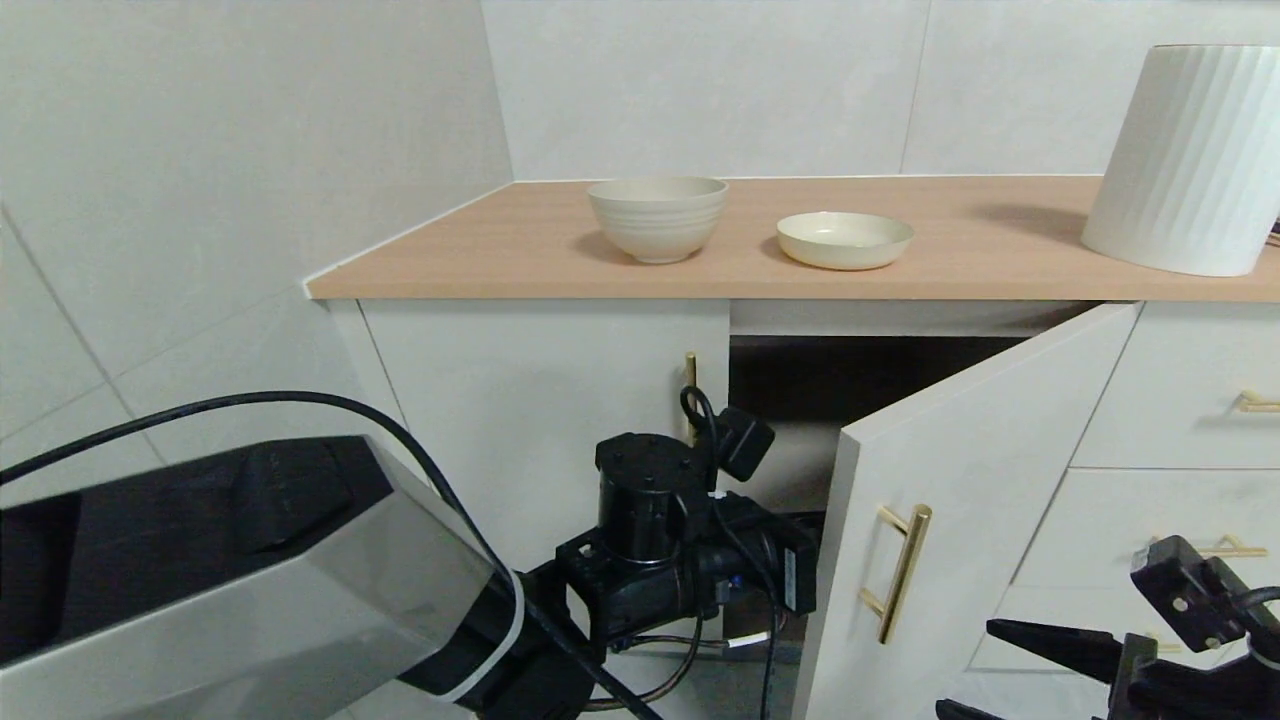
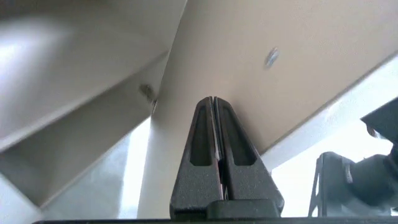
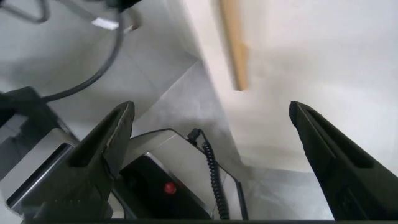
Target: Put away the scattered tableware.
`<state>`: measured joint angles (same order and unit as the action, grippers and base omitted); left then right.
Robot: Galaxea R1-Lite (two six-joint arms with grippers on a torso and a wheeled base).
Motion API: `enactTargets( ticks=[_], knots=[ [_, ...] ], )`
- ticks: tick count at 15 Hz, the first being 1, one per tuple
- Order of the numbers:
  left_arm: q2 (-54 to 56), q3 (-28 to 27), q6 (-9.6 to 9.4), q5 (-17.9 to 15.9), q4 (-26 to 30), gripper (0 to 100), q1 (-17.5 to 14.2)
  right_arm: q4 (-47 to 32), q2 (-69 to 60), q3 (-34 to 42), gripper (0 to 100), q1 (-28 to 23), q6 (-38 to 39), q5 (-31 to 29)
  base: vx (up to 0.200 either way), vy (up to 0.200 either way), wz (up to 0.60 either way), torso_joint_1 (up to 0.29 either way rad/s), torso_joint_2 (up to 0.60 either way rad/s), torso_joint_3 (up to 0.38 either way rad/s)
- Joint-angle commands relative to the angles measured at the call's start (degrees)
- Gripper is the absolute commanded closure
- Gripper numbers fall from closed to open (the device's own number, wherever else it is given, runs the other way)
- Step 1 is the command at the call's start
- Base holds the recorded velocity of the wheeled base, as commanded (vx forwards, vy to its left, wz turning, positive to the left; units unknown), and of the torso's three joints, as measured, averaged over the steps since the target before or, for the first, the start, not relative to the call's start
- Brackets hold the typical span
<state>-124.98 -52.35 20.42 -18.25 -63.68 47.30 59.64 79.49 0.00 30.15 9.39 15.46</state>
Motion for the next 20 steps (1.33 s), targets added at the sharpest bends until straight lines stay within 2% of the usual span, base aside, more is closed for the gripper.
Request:
enactTargets(
  ticks=[1,3,7,10,13,16,18,20],
  knots=[
    [-1.58,-3.55,0.06,0.06,1.98,100,-0.1,-0.05,-0.13,0.0,0,0.0,0.02,-0.08,0.0,0.0,0.0,0.0,0.0,0.0],
    [-1.58,-3.82,0.06,0.06,2.42,100,-0.1,-0.05,-0.66,0.0,0,0.0,0.02,-0.08,0.0,0.0,0.0,0.0,0.0,0.0],
    [-1.15,-3.99,-0.03,0.06,2.6,100,-0.1,-0.22,-1.8,0.0,0,1.76,0.02,-0.16,-0.2,0.0,0.0,0.006,0.0,0.004],
    [-1.85,-6.54,-0.03,0.06,4.45,100,-0.28,-1.36,-2.77,0.0,0,2.9,0.11,-0.16,-0.067,0.0,0.0,-0.001,0.0,-0.002],
    [-4.05,-12.43,-0.03,0.06,9.54,100,-1.6,-1.36,-2.94,-0.09,0,3.08,0.11,-0.08,0.0,0.0,0.0,0.0,0.0,0.0],
    [-3.61,-14.27,-0.03,0.06,11.65,100,-1.68,-1.36,-5.32,-0.18,0,6.24,0.37,-0.08,0.0,0.0,0.0,0.0,0.0,0.0],
    [-2.73,-15.77,-0.03,0.06,14.55,100,-0.98,-1.45,-6.99,-0.26,0,8.52,0.37,-0.34,0.0,0.0,0.0,0.0,0.0,0.0],
    [-0.62,-17.53,-0.2,0.41,19.74,100,0.95,-1.45,-9.53,-0.26,0,9.67,0.37,-0.34,0.0,0.0,0.0,0.0,0.0,0.0]
  ],
)
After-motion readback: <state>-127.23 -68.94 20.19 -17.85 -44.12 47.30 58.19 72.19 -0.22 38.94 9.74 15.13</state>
